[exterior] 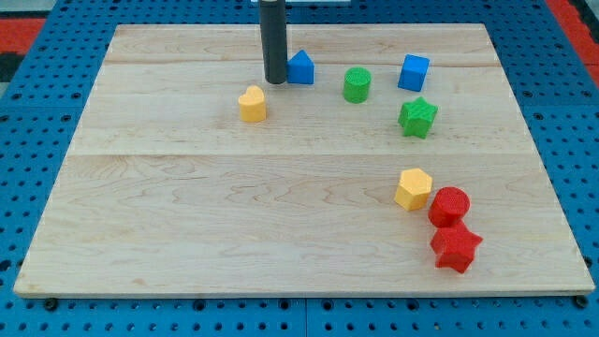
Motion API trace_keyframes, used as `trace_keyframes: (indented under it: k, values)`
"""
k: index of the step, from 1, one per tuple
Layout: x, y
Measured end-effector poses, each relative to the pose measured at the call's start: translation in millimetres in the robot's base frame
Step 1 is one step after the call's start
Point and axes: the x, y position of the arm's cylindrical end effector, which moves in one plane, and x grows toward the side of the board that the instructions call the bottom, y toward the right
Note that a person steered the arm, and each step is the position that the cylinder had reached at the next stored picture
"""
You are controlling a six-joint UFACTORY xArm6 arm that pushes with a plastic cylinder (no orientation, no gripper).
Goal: Touch the yellow heart
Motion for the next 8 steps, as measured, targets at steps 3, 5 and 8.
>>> trace_keyframes:
  k: [3,5,8]
  values:
    - [-7,-16]
    - [7,-17]
    - [7,-2]
